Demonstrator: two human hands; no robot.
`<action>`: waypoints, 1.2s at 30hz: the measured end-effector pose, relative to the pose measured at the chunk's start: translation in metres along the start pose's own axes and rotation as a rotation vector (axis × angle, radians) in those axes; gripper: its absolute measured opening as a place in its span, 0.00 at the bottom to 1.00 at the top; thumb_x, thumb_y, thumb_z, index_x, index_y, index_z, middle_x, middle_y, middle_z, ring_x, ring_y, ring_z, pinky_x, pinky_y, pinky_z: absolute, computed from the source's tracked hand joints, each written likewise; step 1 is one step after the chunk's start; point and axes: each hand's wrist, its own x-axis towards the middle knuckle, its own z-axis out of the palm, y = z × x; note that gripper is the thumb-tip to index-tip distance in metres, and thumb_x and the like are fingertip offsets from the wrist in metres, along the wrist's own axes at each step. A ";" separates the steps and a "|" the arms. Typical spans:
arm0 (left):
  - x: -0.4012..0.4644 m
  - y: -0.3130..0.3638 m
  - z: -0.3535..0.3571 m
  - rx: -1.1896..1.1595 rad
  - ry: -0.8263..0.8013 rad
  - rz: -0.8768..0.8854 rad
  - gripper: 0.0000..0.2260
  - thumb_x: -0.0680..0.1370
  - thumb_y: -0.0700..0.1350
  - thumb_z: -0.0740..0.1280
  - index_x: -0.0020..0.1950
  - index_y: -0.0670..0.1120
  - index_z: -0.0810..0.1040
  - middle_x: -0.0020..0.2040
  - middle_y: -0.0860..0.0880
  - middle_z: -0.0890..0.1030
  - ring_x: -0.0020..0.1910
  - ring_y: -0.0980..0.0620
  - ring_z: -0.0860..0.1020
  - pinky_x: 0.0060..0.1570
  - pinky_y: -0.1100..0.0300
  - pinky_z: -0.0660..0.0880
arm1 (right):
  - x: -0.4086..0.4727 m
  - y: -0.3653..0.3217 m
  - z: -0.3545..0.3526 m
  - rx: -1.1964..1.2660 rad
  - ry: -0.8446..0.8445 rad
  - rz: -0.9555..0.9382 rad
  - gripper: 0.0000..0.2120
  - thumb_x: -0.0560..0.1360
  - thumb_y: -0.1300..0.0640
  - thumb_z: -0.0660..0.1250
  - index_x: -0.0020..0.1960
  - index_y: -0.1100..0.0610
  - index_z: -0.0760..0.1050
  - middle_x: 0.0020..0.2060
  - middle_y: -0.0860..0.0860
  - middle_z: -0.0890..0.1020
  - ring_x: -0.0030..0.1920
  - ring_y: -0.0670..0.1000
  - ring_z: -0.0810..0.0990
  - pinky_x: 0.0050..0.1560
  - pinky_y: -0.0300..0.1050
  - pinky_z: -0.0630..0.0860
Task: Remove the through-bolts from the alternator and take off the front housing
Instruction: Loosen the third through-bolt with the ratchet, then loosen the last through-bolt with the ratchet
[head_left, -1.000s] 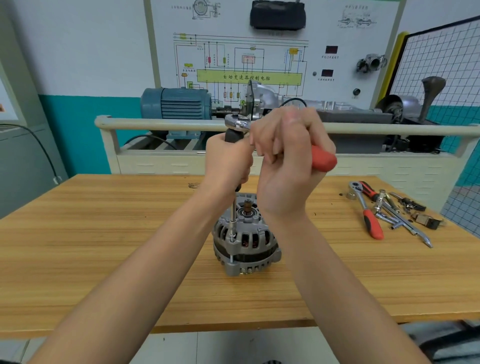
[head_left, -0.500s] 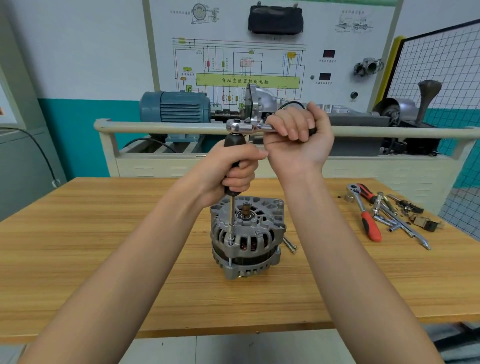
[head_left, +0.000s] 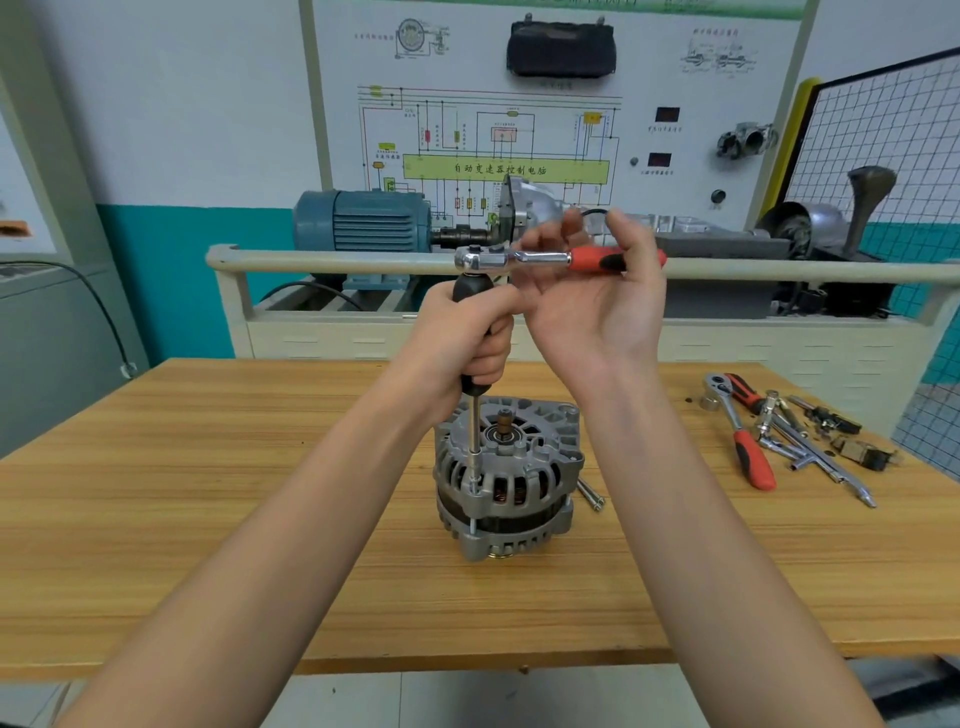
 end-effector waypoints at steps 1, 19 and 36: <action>0.000 0.000 0.000 0.002 0.004 0.002 0.21 0.76 0.35 0.63 0.26 0.47 0.60 0.19 0.52 0.58 0.18 0.55 0.53 0.22 0.66 0.51 | -0.001 0.001 -0.001 -0.027 -0.015 0.018 0.09 0.73 0.54 0.62 0.45 0.60 0.73 0.38 0.54 0.76 0.41 0.53 0.76 0.48 0.44 0.74; 0.017 0.048 -0.013 -0.138 0.032 0.143 0.22 0.77 0.38 0.63 0.25 0.49 0.62 0.18 0.54 0.58 0.17 0.56 0.53 0.19 0.67 0.53 | -0.015 0.018 -0.033 -0.916 -0.158 0.230 0.14 0.71 0.55 0.66 0.55 0.57 0.77 0.44 0.49 0.84 0.48 0.47 0.82 0.53 0.43 0.76; 0.020 0.005 -0.078 -0.919 0.372 0.051 0.19 0.77 0.42 0.61 0.27 0.50 0.62 0.20 0.54 0.58 0.18 0.58 0.56 0.21 0.66 0.55 | -0.042 0.034 -0.065 -1.206 0.030 0.102 0.06 0.76 0.60 0.69 0.43 0.54 0.82 0.25 0.47 0.78 0.23 0.40 0.69 0.25 0.30 0.65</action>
